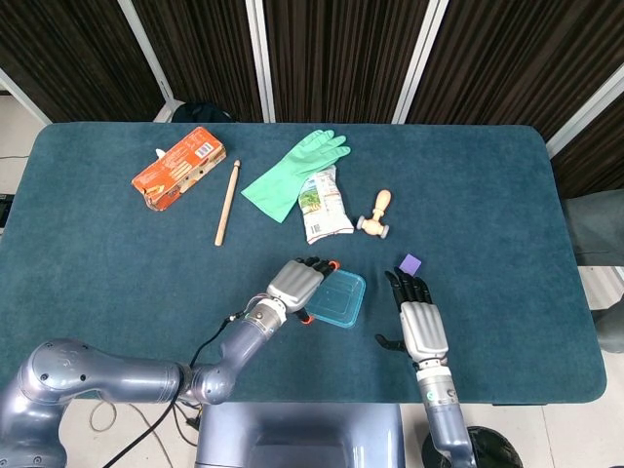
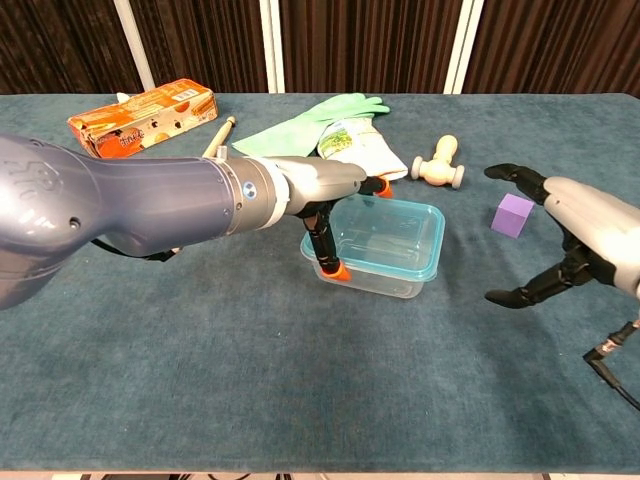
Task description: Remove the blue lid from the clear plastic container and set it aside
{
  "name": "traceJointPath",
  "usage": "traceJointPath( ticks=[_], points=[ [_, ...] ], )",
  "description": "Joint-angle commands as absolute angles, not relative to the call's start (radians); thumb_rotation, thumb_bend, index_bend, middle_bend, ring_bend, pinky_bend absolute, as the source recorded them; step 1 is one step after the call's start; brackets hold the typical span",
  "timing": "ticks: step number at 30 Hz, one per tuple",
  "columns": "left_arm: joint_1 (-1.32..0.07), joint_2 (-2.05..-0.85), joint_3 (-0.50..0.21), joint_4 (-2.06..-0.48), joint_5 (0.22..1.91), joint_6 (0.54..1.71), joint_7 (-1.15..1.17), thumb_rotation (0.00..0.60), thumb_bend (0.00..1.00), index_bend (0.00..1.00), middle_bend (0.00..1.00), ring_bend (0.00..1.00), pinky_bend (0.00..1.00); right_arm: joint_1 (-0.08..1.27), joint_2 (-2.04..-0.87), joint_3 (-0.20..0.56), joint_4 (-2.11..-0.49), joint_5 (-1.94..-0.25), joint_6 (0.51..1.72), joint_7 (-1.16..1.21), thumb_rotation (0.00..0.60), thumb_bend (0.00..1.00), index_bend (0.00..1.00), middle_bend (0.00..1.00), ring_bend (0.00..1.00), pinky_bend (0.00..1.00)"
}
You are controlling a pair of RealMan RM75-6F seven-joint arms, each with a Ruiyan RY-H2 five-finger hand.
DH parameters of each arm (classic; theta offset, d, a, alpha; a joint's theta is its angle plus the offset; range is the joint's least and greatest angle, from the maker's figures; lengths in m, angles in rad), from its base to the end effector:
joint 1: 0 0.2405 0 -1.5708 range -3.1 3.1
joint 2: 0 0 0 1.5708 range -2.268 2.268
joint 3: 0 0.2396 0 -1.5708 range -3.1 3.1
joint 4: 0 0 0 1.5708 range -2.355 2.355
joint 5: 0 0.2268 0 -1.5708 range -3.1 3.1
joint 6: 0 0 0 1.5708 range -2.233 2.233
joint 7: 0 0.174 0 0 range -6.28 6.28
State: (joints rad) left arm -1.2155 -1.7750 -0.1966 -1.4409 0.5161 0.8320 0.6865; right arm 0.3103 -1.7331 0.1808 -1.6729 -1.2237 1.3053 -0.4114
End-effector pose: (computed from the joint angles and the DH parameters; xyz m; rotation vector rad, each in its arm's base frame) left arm 0.0053 0.3480 -0.1411 -2.1713 -0.9801 -0.7453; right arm -0.1523 -0.2642 -0.0437 1.4066 -1.2423 1.0742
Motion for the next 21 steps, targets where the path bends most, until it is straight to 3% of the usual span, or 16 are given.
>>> traceJointPath(
  ticks=[1, 21],
  points=[
    [-1.219, -1.780, -0.194, -1.438, 0.511, 0.831, 0.687, 0.600, 0.28, 0.15, 0.23, 0.13, 0.25, 0.317, -1.753, 0.186, -1.675, -1.211, 1.308, -0.425, 0.600, 0.21, 0.00, 0.00, 0.00, 0.00],
    [-1.230, -1.791, -0.199, -1.447, 0.514, 0.850, 0.666, 0.600, 0.28, 0.15, 0.23, 0.13, 0.25, 0.338, -1.815, 0.198, -1.691, -1.169, 1.326, -0.464, 0.600, 0.21, 0.00, 0.00, 0.00, 0.00]
  ],
)
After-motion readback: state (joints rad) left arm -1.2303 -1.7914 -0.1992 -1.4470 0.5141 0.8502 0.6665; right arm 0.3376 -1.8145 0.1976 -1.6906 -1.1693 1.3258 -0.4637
